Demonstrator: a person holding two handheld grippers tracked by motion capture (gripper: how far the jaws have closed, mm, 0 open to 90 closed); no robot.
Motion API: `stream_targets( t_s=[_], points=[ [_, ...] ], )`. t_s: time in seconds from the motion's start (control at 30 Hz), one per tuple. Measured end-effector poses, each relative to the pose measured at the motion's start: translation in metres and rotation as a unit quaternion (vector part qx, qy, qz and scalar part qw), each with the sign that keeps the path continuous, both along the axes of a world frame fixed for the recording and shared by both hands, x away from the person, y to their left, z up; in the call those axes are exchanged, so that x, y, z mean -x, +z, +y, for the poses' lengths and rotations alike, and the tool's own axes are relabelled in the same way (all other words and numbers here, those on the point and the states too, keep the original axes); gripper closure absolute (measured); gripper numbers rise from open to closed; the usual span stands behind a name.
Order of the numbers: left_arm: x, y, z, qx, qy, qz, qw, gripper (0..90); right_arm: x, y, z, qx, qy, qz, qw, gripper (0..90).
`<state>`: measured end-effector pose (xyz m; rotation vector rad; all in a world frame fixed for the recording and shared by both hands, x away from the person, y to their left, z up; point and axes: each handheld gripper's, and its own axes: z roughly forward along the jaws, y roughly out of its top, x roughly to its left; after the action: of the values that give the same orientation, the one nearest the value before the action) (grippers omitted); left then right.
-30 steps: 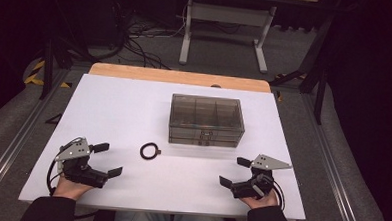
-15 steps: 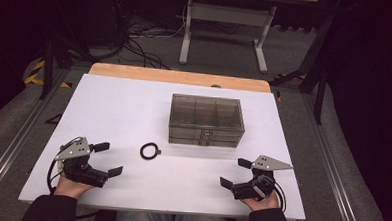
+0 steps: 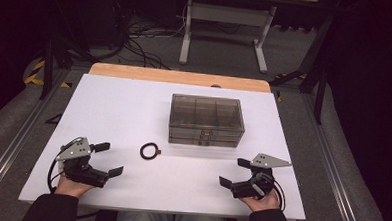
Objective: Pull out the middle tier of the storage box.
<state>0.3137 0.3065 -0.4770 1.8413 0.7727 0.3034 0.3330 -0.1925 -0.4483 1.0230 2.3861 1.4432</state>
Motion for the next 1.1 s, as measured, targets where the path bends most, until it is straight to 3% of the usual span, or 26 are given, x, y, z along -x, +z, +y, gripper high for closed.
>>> stream_targets(
  t_s=[0.5,0.53,0.63,0.77,0.9,0.93,0.97,1.0,1.1],
  points=[
    [0.002,0.0,-0.001,-0.002,0.0,0.001,1.0,1.3,-0.01,0.004,0.004,-0.019,-0.009,0.03,0.9993,1.1],
    [0.001,0.001,0.001,-0.014,-0.002,-0.009,0.9999,1.2,-0.011,0.005,0.004,-0.02,-0.009,0.031,0.9993,1.1],
    [0.001,0.001,0.001,-0.015,-0.001,-0.009,0.9998,1.3,-0.014,0.008,0.006,-0.025,-0.01,0.036,0.999,1.1],
    [0.002,0.0,0.0,-0.003,0.0,-0.002,1.0,1.2,-0.017,0.011,0.009,-0.034,-0.011,0.041,0.9985,1.1],
    [0.002,0.0,0.0,-0.004,-0.001,-0.003,1.0,1.2,-0.022,0.01,0.012,-0.045,-0.012,0.056,0.9973,1.1],
    [0.002,0.001,0.001,-0.012,-0.002,-0.011,0.9999,1.2,-0.023,0.01,0.013,-0.048,-0.012,0.06,0.997,1.2],
    [0.003,0.0,-0.001,-0.003,-0.001,-0.004,1.0,1.2,-0.024,0.009,0.014,-0.045,-0.013,0.06,0.9971,1.2],
    [0.002,0.001,0.001,-0.012,-0.002,-0.012,0.9999,1.2,-0.024,0.009,0.015,-0.042,-0.015,0.063,0.997,1.2],
    [0.003,0.0,-0.001,-0.003,-0.001,-0.004,1.0,1.2,-0.029,0.007,0.019,-0.052,-0.014,0.074,0.9958,1.2]
  ],
)
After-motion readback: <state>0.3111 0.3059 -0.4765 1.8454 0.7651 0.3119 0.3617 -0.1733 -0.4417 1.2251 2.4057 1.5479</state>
